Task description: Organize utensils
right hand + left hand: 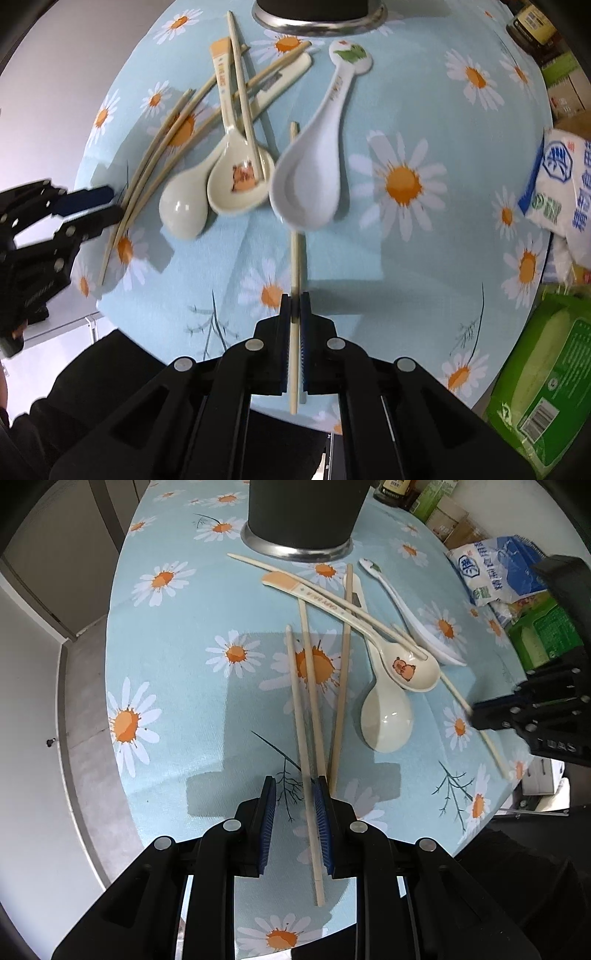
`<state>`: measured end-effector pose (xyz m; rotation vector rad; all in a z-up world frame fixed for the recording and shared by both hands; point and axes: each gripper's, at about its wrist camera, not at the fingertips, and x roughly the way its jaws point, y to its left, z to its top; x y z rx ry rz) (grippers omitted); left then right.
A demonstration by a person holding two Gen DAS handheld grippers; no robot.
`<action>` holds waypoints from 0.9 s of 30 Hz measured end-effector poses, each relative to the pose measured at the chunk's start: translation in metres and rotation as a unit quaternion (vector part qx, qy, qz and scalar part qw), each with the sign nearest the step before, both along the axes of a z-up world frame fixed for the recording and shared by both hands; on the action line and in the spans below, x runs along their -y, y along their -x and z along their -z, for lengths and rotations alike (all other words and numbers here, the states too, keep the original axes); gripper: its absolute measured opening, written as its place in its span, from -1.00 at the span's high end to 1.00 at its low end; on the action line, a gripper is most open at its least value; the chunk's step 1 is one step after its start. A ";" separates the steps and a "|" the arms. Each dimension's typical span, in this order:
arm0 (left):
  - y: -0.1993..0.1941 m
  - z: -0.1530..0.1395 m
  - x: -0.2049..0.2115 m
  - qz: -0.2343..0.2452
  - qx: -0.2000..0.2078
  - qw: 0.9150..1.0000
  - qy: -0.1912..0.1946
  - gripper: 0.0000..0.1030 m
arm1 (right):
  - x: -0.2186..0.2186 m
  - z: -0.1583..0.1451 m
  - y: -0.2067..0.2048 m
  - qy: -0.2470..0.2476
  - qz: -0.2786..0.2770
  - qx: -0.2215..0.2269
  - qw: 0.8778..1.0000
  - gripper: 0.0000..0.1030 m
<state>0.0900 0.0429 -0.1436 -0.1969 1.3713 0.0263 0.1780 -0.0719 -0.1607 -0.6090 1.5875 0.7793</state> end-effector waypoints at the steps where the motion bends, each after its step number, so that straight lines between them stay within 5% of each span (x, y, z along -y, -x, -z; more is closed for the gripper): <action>1: -0.001 0.000 0.000 -0.002 -0.003 1.000 -0.003 0.60 | 0.003 0.000 -0.001 -0.004 0.001 -0.004 1.000 0.89; 12: -0.016 0.002 0.013 0.000 -0.033 0.999 -0.043 0.62 | 0.057 -0.002 0.005 -0.052 0.008 -0.032 0.998 0.90; 15: -0.018 0.001 0.019 -0.006 -0.038 0.998 -0.057 0.79 | 0.071 -0.005 0.008 -0.068 0.012 -0.039 0.997 0.90; 17: -0.020 0.001 0.019 -0.017 -0.040 0.998 -0.053 0.93 | 0.082 -0.013 0.010 -0.076 0.014 -0.038 0.996 0.90; 27: -0.012 0.000 0.005 -0.062 -0.038 0.997 -0.038 0.93 | 0.119 -0.029 0.002 -0.087 0.022 -0.022 0.996 0.90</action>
